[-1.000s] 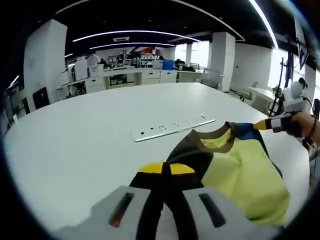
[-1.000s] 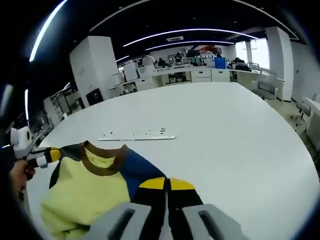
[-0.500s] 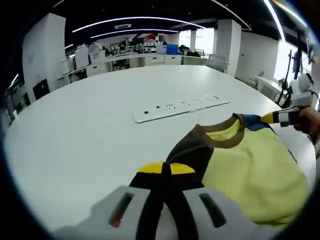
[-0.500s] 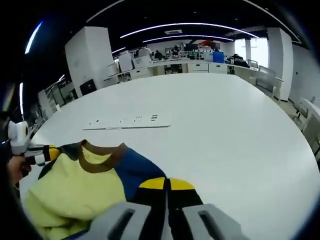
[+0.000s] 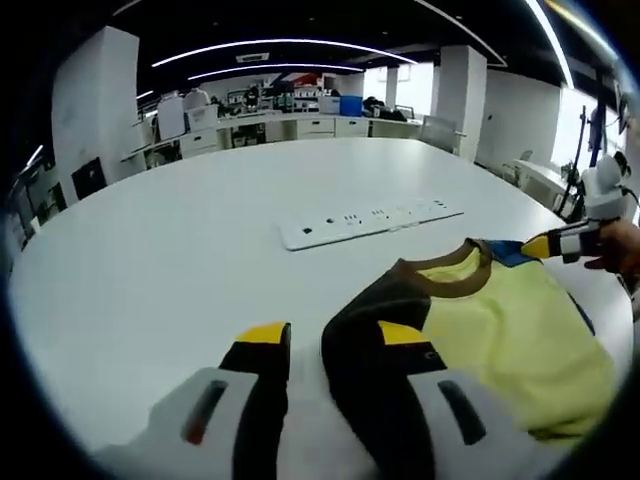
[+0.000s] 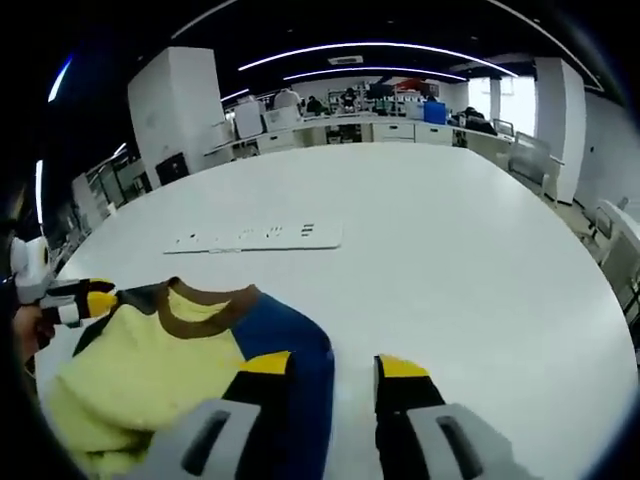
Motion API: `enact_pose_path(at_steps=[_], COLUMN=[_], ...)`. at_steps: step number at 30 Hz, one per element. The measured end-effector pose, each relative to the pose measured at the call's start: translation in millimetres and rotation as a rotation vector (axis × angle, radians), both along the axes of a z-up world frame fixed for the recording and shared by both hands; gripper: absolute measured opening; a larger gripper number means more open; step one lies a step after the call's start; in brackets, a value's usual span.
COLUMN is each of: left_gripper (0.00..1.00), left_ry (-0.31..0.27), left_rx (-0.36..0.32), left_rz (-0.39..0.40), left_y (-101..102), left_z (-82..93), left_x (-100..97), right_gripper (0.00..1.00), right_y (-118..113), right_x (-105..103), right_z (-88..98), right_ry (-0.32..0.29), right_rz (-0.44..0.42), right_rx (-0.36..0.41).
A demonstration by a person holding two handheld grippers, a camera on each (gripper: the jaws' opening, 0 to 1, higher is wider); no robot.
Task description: Fold the garment on the visible template until the final outline fits inside the template.
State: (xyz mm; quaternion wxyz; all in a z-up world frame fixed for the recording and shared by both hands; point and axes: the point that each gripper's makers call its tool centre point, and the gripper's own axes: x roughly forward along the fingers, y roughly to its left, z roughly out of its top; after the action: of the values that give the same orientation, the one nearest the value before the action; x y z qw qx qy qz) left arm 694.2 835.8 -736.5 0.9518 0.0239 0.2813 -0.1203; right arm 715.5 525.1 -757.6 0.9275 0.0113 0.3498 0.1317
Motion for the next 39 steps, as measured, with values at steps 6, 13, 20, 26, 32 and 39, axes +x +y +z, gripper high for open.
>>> enact_pose_path(at_steps=[6, 13, 20, 26, 32, 39], left_gripper=[0.52, 0.62, 0.69, 0.72, 0.72, 0.67], left_ry=[-0.040, -0.050, -0.061, -0.059, -0.049, -0.042], left_rx=[-0.025, -0.056, -0.033, -0.036, -0.037, -0.019], left_rz=[-0.009, -0.071, -0.139, -0.159, -0.179, -0.209], left_y=[3, -2, -7, -10, -15, -18], left_z=[21.5, 35.6, 38.2, 32.6, 26.6, 21.7], left_x=[-13.4, -51.8, -80.2, -108.7, -132.7, -151.0], right_gripper=[0.60, 0.78, 0.90, 0.91, 0.91, 0.89], right_y=[13, 23, 39, 57, 70, 93], right_x=[-20, -55, -98, -141, -179, -221], right_z=[14.3, 27.4, 38.9, 44.1, 40.1, 34.6], right_ry=[0.000, 0.027, 0.046, 0.072, 0.091, 0.115], right_rz=[0.077, 0.169, 0.298, 0.406, 0.481, 0.569], right_rx=[0.008, 0.034, 0.032, 0.044, 0.055, 0.081])
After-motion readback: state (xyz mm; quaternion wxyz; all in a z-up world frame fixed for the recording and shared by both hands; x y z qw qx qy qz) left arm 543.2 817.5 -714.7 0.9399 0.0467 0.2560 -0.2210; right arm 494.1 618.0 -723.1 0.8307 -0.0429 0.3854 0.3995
